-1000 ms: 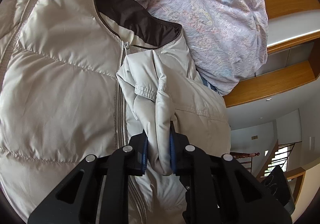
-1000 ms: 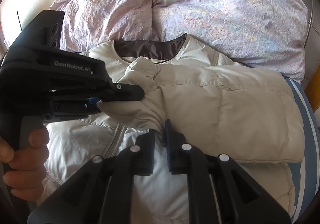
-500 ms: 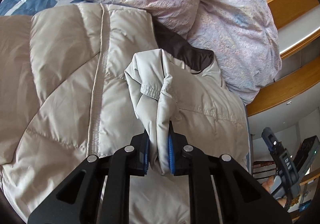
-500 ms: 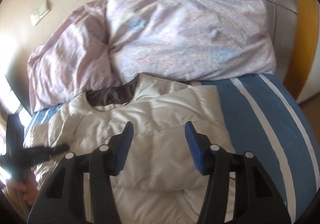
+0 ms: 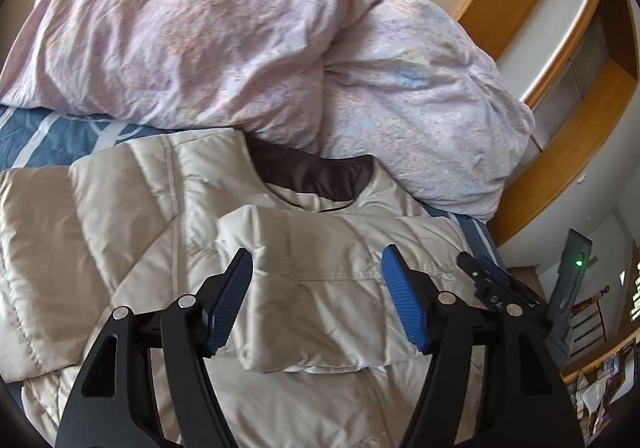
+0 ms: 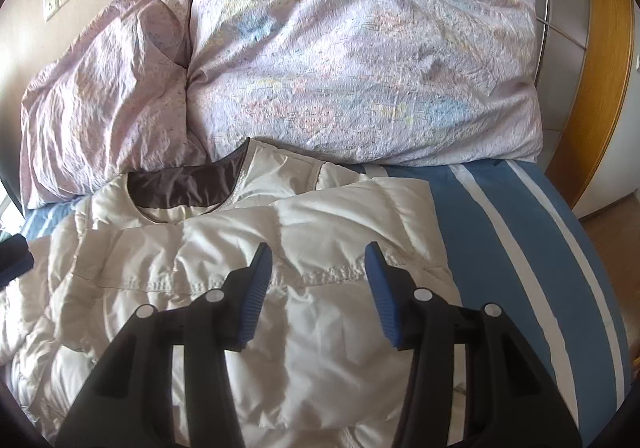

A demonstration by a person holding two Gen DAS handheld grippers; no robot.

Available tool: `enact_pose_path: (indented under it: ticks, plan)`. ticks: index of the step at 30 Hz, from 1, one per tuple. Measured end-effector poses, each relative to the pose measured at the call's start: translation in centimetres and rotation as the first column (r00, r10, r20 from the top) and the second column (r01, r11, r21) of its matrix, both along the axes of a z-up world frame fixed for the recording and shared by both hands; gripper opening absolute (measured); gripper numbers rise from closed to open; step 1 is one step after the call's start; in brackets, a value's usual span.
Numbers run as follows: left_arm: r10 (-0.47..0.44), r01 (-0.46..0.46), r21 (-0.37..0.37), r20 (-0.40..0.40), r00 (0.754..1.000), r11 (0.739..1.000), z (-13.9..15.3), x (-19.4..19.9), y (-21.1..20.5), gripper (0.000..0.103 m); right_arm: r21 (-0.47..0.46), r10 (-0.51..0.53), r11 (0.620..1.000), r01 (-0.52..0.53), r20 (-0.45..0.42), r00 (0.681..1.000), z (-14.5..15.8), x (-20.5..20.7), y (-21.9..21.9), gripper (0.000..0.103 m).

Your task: Fold large clothes

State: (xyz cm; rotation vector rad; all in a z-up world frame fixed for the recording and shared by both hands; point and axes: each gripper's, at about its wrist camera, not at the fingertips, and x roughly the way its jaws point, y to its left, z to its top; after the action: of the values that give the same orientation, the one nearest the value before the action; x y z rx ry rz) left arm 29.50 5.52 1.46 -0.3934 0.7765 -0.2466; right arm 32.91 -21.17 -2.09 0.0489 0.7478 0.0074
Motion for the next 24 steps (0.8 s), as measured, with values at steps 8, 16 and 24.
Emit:
enact_pose_path:
  ticks: [8,16,24]
  plan:
    - [-0.013,0.028,0.137,-0.107,0.994,0.990,-5.4,3.2,-4.9,0.066,-0.066,-0.022,0.998,0.015,-0.104,0.994,-3.9,2.0,0.6,0.049]
    - [0.004,0.023,0.300,-0.090,0.996,0.954,-7.7,3.6,-6.3,0.065,-0.250,-0.026,0.968,-0.009,-0.134,0.991,-7.3,2.6,3.1,0.051]
    - [-0.018,0.037,0.187,-0.098,0.995,0.982,-5.9,1.2,-3.6,0.066,-0.190,0.026,0.981,-0.042,-0.087,0.996,-4.7,0.7,3.9,0.051]
